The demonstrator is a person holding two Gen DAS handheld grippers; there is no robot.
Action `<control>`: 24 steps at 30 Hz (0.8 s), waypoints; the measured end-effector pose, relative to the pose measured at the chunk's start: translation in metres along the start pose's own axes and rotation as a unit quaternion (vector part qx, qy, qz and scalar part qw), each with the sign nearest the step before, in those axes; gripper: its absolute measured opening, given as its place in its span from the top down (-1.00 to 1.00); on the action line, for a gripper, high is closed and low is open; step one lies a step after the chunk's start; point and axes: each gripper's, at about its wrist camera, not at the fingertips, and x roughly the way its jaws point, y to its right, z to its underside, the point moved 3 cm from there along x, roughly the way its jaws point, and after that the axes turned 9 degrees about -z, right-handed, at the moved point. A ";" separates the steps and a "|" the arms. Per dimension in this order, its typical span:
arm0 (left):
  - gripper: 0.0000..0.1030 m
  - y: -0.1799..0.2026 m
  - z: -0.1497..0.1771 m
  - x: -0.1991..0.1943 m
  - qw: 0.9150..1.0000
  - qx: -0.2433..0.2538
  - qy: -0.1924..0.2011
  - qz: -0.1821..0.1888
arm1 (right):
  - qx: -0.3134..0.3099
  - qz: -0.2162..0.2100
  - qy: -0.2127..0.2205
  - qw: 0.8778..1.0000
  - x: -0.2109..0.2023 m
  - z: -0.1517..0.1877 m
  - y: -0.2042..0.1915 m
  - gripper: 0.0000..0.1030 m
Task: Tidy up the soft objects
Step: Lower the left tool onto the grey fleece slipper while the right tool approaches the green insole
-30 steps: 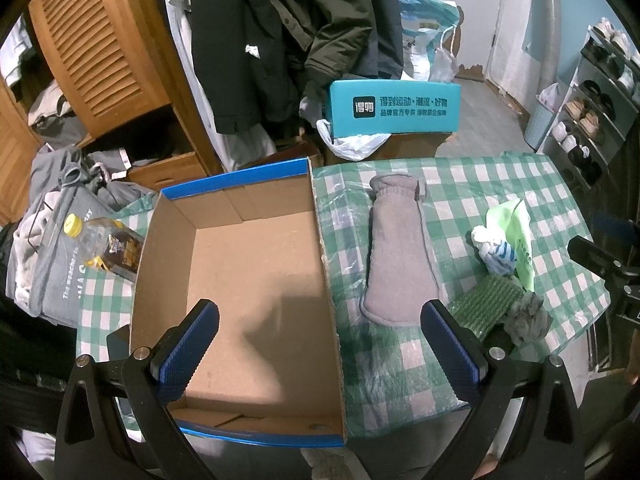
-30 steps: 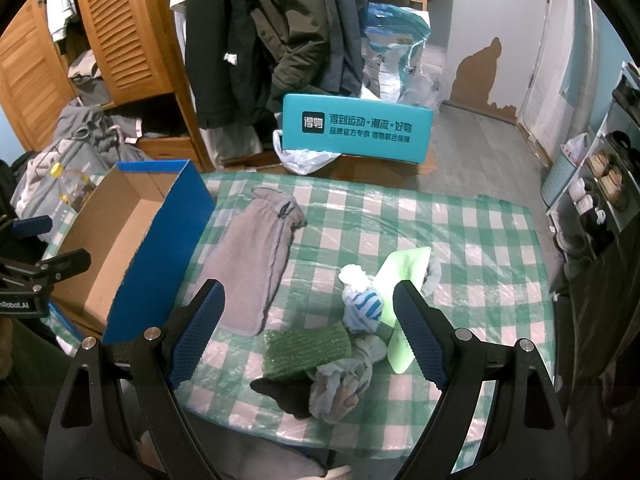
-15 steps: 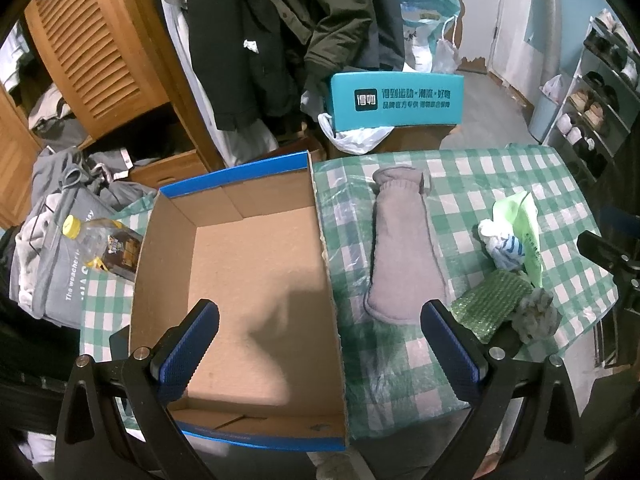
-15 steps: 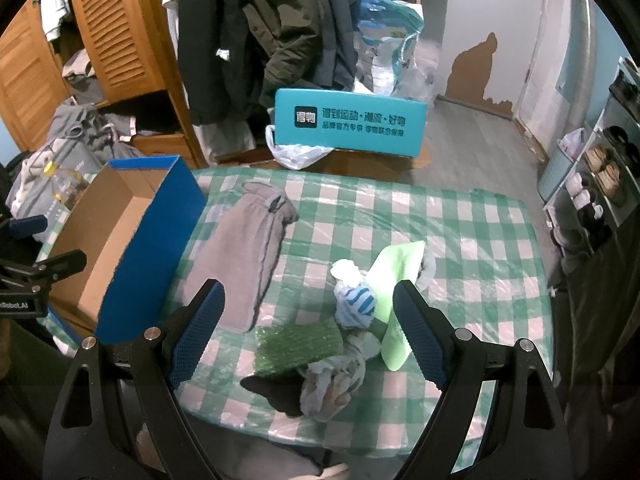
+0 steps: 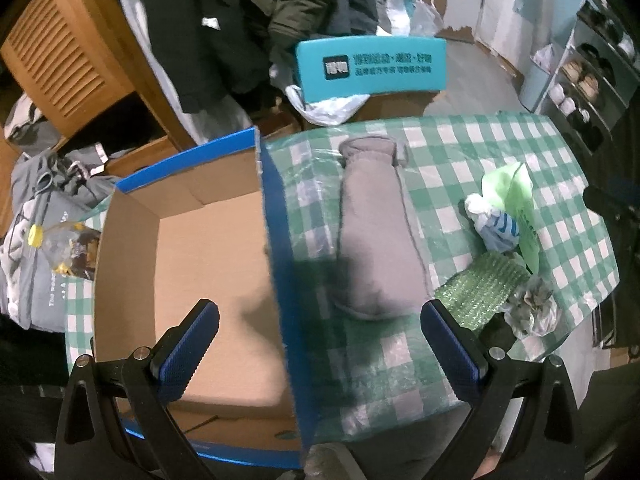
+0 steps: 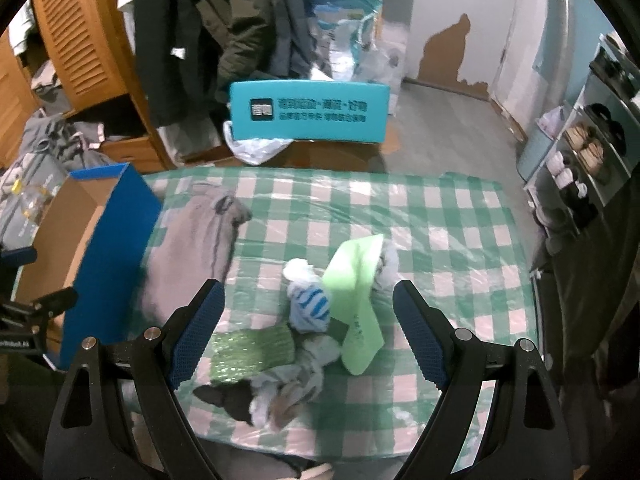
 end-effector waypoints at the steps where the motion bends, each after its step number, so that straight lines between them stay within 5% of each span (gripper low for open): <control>1: -0.98 0.004 -0.001 0.001 1.000 0.005 -0.002 0.000 | 0.001 0.001 -0.003 1.000 0.001 -0.001 0.003 -0.65; 24: -0.98 0.041 -0.045 0.053 0.999 0.007 -0.042 0.005 | 0.075 0.007 -0.084 0.994 0.072 -0.007 0.072 -0.65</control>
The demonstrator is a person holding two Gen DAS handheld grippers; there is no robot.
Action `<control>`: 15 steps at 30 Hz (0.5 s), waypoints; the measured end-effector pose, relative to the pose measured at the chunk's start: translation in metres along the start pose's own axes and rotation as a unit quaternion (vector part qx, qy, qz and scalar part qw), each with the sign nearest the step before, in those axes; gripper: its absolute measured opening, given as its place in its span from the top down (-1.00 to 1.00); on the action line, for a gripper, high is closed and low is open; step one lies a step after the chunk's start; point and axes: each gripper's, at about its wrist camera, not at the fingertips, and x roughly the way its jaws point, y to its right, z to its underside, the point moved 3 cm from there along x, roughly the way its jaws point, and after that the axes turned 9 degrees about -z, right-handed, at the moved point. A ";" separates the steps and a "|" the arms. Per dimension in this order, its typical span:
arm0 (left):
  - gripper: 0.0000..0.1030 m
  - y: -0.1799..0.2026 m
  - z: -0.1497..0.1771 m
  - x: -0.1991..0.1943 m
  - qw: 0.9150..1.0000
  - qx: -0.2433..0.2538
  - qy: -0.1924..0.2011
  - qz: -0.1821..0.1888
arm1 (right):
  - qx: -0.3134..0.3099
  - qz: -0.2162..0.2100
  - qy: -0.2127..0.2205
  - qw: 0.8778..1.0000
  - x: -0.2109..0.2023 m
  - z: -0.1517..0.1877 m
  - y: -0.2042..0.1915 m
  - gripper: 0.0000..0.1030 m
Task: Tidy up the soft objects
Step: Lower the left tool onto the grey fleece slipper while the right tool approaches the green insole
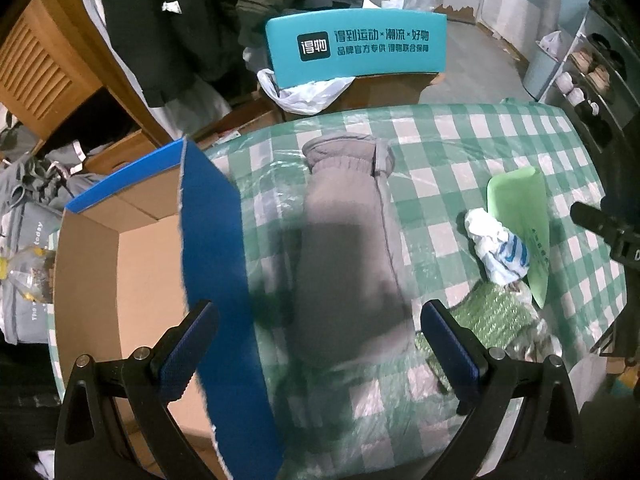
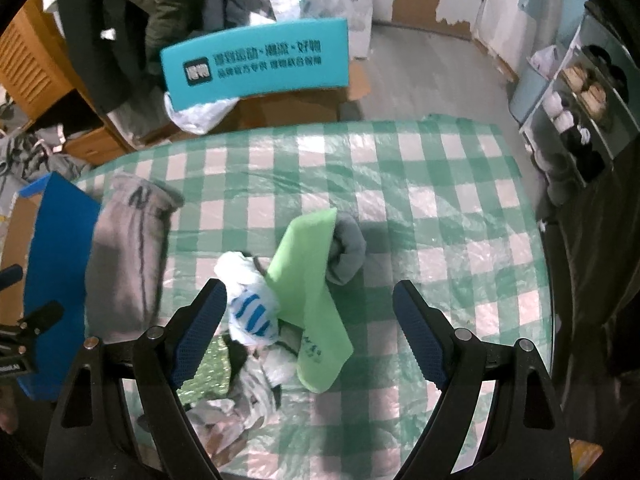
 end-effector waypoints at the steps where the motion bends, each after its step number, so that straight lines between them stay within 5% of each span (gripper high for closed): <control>1: -0.98 0.001 -0.002 0.002 1.000 0.000 -0.002 0.000 | 0.001 0.001 -0.003 1.000 0.003 0.000 0.001 -0.64; 15: -0.98 0.019 -0.021 0.054 0.998 -0.012 -0.068 -0.003 | 0.021 0.005 -0.053 0.998 0.042 0.001 0.018 -0.64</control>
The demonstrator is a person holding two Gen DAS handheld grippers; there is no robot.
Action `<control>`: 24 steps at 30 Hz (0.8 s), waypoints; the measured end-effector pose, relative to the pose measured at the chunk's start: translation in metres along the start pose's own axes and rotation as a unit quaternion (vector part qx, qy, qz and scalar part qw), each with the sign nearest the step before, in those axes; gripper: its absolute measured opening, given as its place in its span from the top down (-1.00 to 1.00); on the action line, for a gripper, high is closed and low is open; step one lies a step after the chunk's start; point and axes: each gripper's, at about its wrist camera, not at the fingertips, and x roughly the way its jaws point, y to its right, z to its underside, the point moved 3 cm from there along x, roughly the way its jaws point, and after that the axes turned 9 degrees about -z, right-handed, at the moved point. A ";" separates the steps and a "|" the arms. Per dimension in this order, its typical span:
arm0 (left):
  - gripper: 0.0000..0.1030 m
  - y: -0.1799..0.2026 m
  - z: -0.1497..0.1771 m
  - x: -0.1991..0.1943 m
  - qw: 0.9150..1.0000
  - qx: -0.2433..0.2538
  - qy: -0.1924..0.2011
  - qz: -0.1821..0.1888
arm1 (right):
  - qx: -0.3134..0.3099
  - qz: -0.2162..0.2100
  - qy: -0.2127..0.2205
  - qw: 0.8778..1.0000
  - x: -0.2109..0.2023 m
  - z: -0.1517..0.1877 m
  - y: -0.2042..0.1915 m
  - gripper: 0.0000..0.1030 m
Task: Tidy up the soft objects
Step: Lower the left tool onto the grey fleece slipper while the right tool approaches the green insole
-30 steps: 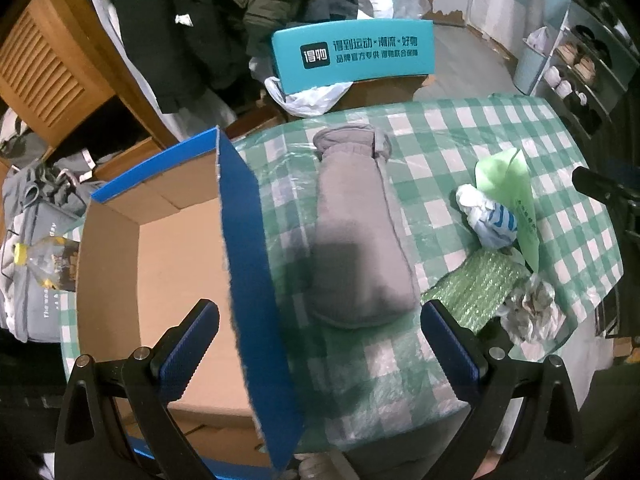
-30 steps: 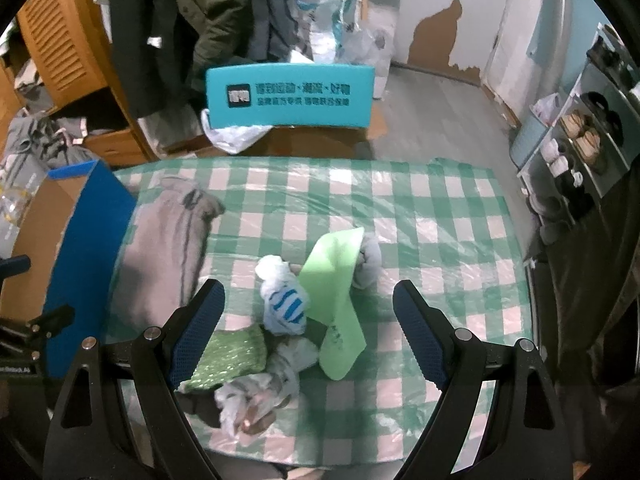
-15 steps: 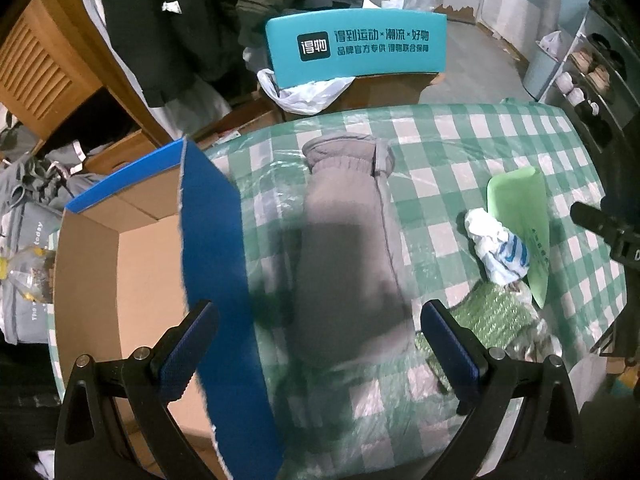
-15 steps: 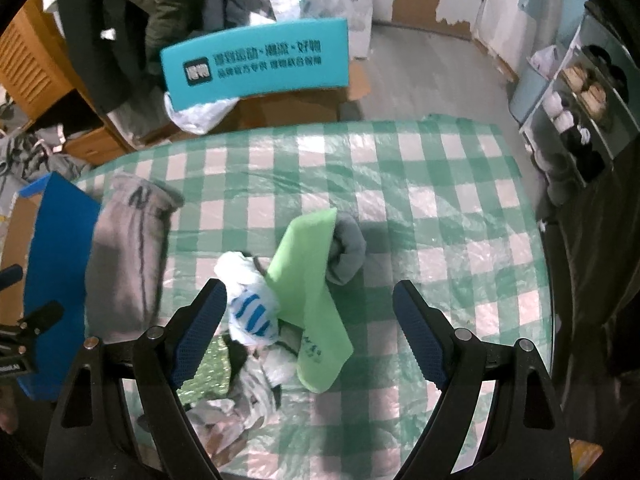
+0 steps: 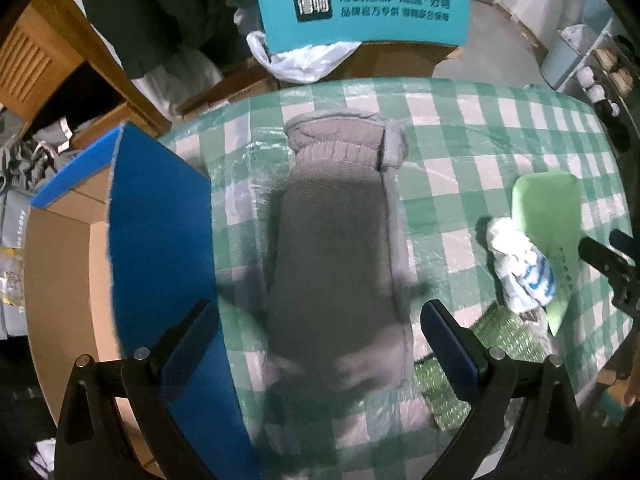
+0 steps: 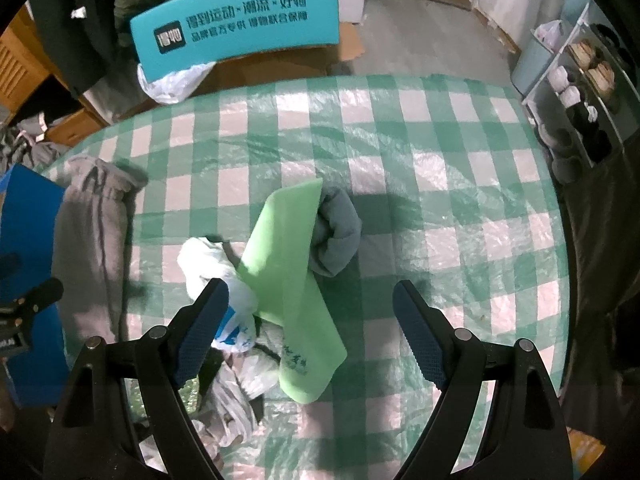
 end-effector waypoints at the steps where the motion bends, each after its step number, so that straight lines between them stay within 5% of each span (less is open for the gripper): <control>1: -0.98 0.001 -0.001 0.004 1.000 -0.002 -0.004 -0.002 | 0.002 0.001 -0.003 1.000 0.002 0.000 0.001 -0.64; 19: -0.98 0.013 -0.012 0.042 0.999 -0.003 -0.039 -0.012 | 0.021 -0.020 -0.056 0.998 0.047 0.005 0.000 -0.14; 24: -0.98 0.012 -0.014 0.053 0.999 -0.009 -0.049 0.002 | 0.014 -0.017 -0.066 0.998 0.053 0.004 -0.004 0.45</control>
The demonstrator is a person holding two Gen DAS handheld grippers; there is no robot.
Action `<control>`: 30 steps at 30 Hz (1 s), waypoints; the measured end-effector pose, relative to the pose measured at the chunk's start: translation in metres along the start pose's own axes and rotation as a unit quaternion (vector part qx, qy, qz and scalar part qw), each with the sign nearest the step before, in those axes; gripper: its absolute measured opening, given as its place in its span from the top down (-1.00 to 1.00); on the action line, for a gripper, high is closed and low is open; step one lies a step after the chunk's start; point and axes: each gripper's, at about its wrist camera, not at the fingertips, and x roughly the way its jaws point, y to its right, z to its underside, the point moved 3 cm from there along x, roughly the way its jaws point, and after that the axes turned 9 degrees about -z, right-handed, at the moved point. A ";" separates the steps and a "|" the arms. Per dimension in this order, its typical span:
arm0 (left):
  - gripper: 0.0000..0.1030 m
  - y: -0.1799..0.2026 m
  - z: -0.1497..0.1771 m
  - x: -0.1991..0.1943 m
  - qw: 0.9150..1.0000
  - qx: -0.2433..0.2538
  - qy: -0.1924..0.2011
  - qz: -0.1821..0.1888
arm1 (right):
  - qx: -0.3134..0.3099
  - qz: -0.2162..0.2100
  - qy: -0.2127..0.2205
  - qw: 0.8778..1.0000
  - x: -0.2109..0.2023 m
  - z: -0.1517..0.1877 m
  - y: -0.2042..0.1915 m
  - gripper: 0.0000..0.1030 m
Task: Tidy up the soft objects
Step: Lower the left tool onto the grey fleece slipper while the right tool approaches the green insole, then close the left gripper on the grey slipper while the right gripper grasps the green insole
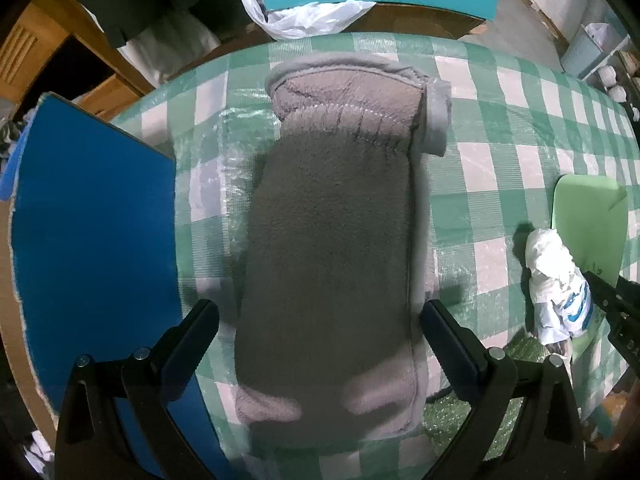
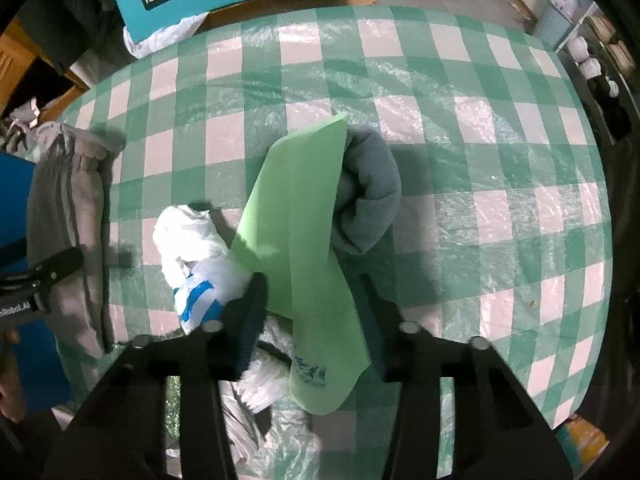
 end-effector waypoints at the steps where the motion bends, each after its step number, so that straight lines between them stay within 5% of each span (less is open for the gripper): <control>1: -0.98 0.000 0.000 0.001 1.000 0.000 0.000 0.003 | -0.001 0.001 -0.002 1.000 0.001 -0.001 -0.001 0.51; 3: -0.94 0.000 0.001 0.002 1.000 0.001 -0.002 0.009 | -0.004 -0.002 -0.003 1.000 0.002 -0.001 -0.002 0.69; 9: -0.44 0.005 0.006 0.002 0.999 0.008 0.007 0.033 | -0.013 -0.004 0.011 1.000 -0.005 -0.006 -0.007 0.82; 16: 0.39 0.010 0.010 -0.012 0.998 0.022 0.026 0.055 | -0.024 -0.017 0.025 0.999 -0.022 -0.004 -0.010 0.88; 17: 0.68 0.010 0.010 -0.014 0.998 0.025 0.032 0.046 | -0.026 -0.019 0.024 0.999 -0.023 -0.003 -0.010 0.88; 30: 0.70 0.004 0.016 -0.026 0.996 0.023 0.042 0.071 | -0.009 -0.026 0.043 0.999 -0.041 0.002 0.000 0.89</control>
